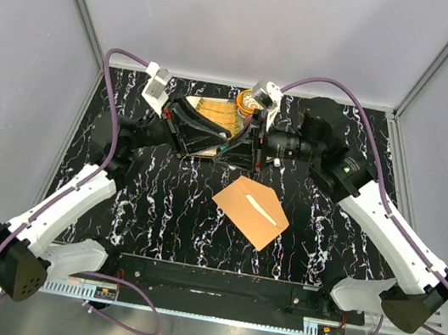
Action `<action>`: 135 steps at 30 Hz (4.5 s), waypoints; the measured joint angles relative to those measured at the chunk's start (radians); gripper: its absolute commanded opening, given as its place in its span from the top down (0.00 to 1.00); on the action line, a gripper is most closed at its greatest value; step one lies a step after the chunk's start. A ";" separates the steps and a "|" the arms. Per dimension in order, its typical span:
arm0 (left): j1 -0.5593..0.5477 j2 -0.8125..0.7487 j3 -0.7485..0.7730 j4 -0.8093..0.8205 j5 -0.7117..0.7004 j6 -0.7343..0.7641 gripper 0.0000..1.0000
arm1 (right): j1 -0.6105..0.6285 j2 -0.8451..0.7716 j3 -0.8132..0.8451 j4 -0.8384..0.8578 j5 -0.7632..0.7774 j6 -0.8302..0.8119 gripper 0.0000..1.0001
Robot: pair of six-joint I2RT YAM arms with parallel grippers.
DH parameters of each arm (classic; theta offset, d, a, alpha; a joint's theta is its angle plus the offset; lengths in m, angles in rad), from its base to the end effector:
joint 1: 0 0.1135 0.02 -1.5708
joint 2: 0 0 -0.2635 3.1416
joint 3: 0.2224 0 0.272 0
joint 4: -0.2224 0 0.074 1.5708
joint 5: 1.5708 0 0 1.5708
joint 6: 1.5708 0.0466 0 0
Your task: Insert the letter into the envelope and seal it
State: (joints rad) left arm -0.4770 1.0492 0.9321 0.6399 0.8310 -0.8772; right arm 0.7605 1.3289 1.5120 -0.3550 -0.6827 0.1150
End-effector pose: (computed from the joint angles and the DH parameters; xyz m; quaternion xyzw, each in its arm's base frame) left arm 0.2068 -0.1456 0.4232 0.2515 0.5181 -0.6537 0.4909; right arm 0.2082 0.2387 0.4578 -0.4331 0.6155 0.4892 0.4409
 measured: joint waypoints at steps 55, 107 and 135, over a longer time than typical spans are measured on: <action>-0.125 -0.050 0.121 -0.607 -0.544 0.152 0.53 | 0.209 0.062 0.089 -0.180 0.698 -0.285 1.00; -0.136 -0.045 0.207 -0.631 -0.525 0.247 0.39 | 0.065 -0.002 0.015 -0.055 0.396 -0.163 1.00; -0.077 0.087 0.073 0.259 0.028 -0.061 1.00 | -0.081 -0.016 -0.086 0.337 -0.318 0.358 1.00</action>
State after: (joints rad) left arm -0.5545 1.1358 1.0054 0.8986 0.8593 -0.9382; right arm 0.6796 1.3125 1.4261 -0.0177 -1.0008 0.4732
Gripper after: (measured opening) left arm 0.221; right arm 0.274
